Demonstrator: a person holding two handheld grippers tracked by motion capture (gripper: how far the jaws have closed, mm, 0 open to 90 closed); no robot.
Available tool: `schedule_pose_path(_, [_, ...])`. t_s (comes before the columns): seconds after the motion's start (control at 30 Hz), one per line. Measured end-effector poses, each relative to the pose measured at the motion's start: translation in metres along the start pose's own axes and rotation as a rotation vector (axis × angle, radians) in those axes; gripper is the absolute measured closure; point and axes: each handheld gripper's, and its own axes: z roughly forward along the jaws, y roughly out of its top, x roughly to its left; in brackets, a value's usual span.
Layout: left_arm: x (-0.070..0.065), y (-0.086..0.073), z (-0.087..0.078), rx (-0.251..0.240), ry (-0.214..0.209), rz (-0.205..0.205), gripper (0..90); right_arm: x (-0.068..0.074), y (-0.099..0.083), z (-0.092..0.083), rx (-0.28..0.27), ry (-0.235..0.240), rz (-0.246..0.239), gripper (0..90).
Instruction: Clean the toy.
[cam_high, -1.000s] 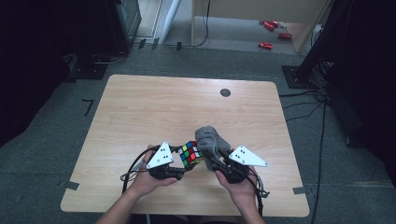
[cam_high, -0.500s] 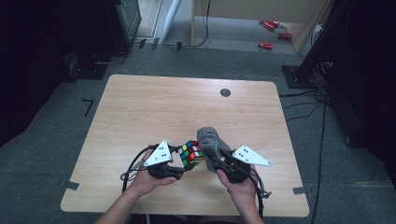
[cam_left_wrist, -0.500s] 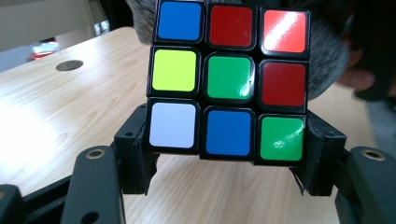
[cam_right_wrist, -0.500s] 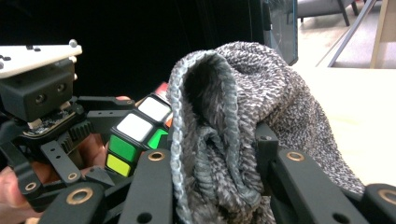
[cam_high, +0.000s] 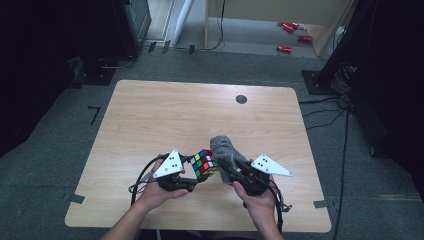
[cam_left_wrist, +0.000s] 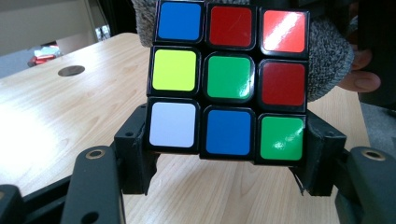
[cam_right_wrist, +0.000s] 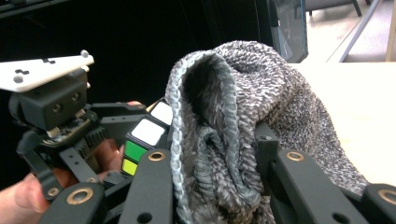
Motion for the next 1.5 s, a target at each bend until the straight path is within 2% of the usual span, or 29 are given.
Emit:
schedule_pose_path(0.07, [-0.001,-0.001,0.002,0.016,0.011,0.013,34.7,0.006,0.001,0.001,0.000,0.009,-0.008,69.7])
schedule_pose_path(0.13, [-0.003,-0.001,0.003,0.024,0.014,0.025,34.7,0.015,0.002,0.001,-0.001,0.031,-0.039,69.6])
schedule_pose_path(0.2, [-0.002,-0.001,0.002,0.017,0.015,0.023,34.7,0.019,0.003,0.002,-0.004,0.024,-0.066,69.6])
schedule_pose_path(0.27, [-0.002,0.000,0.000,0.005,0.014,0.017,34.7,0.013,0.002,0.002,-0.014,0.024,-0.059,69.6])
schedule_pose_path(0.33, [0.000,0.000,-0.001,-0.001,0.019,0.009,34.7,0.003,-0.002,0.002,-0.002,-0.029,-0.053,69.7])
schedule_pose_path(0.4, [0.004,0.001,-0.004,-0.024,0.016,-0.027,34.7,-0.009,-0.005,0.002,0.015,-0.064,-0.012,69.8])
schedule_pose_path(0.43, [0.007,0.001,-0.006,-0.044,0.015,-0.052,34.7,-0.015,-0.007,0.002,0.024,-0.074,-0.009,69.8])
schedule_pose_path(0.53, [0.014,0.004,-0.013,-0.090,0.009,-0.120,34.8,-0.024,-0.017,0.007,0.052,-0.058,-0.021,69.8])
schedule_pose_path(0.6, [0.017,0.004,-0.015,-0.097,-0.006,-0.147,34.7,-0.022,-0.025,0.015,0.077,-0.031,-0.066,69.8])
schedule_pose_path(0.7, [0.019,0.005,-0.015,-0.100,-0.042,-0.185,34.7,-0.011,-0.033,0.026,0.071,0.033,-0.206,69.7])
schedule_pose_path(0.77, [0.021,0.006,-0.016,-0.106,-0.058,-0.212,34.7,-0.005,-0.038,0.031,0.081,0.036,-0.293,69.7])
schedule_pose_path(0.87, [0.022,0.006,-0.015,-0.080,-0.064,-0.215,34.7,-0.003,-0.045,0.034,0.096,0.041,-0.367,69.8])
schedule_pose_path(0.97, [0.022,0.006,-0.013,-0.036,-0.074,-0.210,34.7,-0.005,-0.041,0.032,0.095,0.017,-0.396,69.8])
schedule_pose_path(1.1, [0.022,0.006,-0.011,-0.015,-0.070,-0.206,34.7,-0.013,-0.036,0.025,0.039,-0.011,-0.405,69.9])
schedule_pose_path(1.2, [0.023,0.006,-0.011,-0.018,-0.069,-0.219,34.7,-0.009,-0.041,0.028,0.051,0.020,-0.460,70.0])
schedule_pose_path(1.33, [0.025,0.006,-0.013,-0.024,-0.067,-0.228,34.7,0.000,-0.051,0.036,0.112,0.062,-0.523,69.5])
schedule_pose_path(1.5, [0.025,0.006,-0.013,-0.028,-0.069,-0.235,34.7,-0.002,-0.045,0.032,0.100,0.043,-0.542,69.5])
